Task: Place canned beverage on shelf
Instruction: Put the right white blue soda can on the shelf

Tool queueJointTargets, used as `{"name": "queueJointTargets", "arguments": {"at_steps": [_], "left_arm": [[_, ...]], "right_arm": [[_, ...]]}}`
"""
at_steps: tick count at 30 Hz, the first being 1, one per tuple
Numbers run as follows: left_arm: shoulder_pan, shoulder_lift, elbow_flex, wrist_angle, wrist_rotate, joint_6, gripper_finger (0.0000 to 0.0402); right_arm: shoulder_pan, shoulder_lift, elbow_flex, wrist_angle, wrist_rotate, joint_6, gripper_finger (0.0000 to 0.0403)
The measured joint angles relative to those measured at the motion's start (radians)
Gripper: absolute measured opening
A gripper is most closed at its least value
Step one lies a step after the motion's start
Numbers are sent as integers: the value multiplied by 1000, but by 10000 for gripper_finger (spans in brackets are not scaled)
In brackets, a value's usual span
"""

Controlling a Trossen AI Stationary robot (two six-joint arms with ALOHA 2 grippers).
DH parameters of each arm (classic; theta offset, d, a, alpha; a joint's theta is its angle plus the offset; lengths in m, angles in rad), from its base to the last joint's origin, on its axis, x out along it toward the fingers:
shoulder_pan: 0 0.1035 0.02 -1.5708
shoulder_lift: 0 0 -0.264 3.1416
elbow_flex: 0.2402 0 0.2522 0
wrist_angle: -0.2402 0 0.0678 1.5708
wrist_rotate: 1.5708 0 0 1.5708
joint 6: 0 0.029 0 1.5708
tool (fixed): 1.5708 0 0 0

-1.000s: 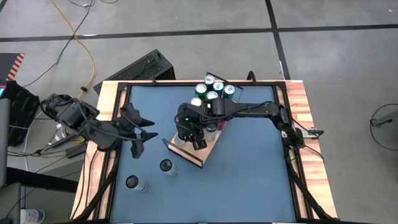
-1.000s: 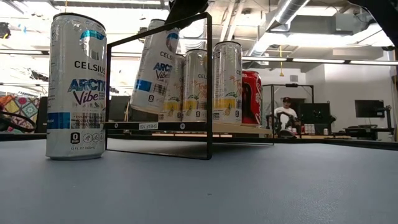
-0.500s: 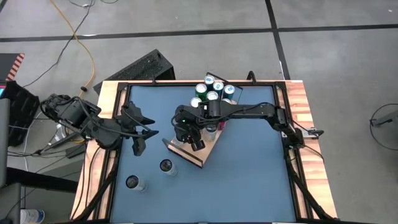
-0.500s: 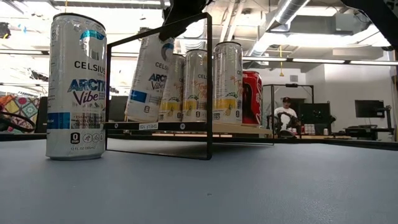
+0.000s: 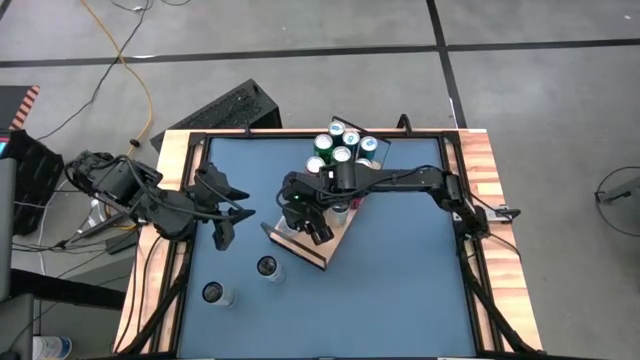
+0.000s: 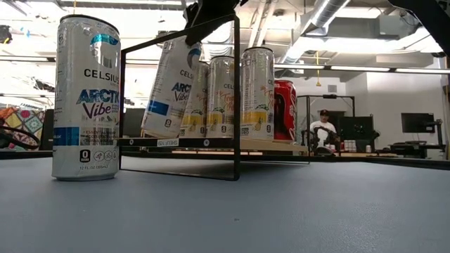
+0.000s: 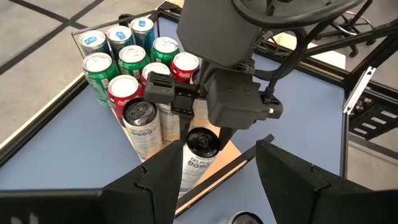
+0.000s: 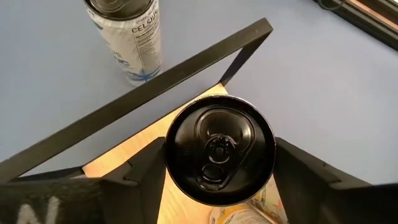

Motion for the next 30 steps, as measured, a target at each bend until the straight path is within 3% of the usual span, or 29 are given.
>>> {"name": "queueJointTargets", "arguments": {"at_steps": [7,30], "left_arm": [[0,0,0,1,3,-10,187],[0,0,0,1,60,-3,187]], "right_arm": [[4,0,-1,8,-1,3,269],[-7,0,-1,15,-1,4,272]]}}
